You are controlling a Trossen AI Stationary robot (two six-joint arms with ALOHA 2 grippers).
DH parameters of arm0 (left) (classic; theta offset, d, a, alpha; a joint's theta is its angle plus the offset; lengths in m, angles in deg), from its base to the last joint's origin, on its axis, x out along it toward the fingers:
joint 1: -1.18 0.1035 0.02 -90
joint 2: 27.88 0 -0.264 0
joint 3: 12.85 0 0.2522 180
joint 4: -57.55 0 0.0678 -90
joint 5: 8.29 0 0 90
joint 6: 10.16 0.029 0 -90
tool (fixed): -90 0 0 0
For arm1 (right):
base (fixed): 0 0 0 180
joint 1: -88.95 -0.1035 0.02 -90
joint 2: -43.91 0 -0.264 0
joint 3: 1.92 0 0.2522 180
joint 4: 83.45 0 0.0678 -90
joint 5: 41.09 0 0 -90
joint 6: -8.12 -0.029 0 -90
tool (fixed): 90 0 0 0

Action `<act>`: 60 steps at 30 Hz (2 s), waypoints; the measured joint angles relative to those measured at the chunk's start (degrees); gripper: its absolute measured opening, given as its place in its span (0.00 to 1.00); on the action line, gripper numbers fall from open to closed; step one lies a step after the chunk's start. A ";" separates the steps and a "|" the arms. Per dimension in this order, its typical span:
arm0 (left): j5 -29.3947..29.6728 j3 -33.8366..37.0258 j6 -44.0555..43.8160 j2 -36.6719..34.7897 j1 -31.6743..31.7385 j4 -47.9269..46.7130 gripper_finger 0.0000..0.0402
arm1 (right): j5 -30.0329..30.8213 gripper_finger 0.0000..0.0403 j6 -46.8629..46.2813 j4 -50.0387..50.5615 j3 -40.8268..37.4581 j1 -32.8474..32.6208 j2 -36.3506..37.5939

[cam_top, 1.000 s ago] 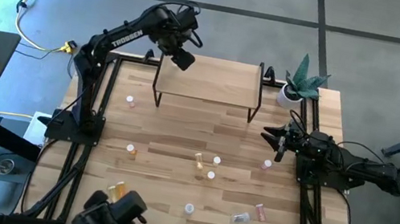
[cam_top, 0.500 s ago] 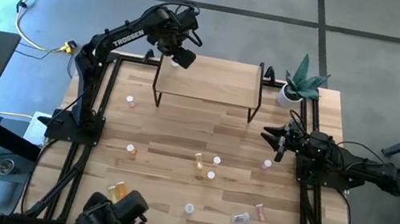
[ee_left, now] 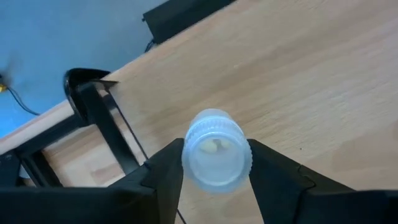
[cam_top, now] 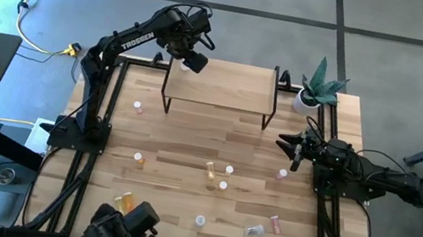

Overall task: Pick and place medicine bottles onto shelf by color
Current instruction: Put the top transparent pill bottle on the shelf, then put the top right yellow pill bottle on the shelf

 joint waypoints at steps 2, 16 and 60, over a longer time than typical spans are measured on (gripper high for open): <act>-0.53 0.15 0.02 0.37 -0.03 0.03 0.44 | -0.01 0.36 0.00 0.00 0.01 -0.01 0.01; -2.33 0.12 0.00 -0.90 0.52 0.70 0.55 | 0.00 0.36 0.00 0.00 0.01 -0.02 0.01; -1.62 35.95 -8.89 -35.03 -24.55 28.36 0.54 | 0.04 0.36 -1.59 -4.19 -0.07 -0.01 -0.01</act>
